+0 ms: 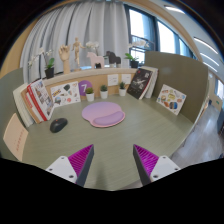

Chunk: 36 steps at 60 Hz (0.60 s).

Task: Arrange mouse

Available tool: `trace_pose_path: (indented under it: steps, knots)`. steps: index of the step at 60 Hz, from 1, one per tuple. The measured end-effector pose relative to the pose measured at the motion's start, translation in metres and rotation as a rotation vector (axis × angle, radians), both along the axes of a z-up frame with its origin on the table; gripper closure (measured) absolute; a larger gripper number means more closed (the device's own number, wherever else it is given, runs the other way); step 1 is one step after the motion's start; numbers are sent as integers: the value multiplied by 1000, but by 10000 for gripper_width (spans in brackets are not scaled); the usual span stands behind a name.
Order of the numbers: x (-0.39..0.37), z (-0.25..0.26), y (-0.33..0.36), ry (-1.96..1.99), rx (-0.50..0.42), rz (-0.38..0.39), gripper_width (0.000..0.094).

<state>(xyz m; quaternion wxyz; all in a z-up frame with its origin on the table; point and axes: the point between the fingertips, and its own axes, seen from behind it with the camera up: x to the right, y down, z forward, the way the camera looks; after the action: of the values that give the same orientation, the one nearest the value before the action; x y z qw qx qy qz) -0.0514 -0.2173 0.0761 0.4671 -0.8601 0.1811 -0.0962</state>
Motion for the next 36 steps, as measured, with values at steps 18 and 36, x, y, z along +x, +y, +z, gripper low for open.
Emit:
trace_pose_path:
  steps: [18, 36]
  knots:
    - [-143, -62, 99, 65, -105, 214, 146]
    - [-204, -87, 208, 53, -136, 290, 149]
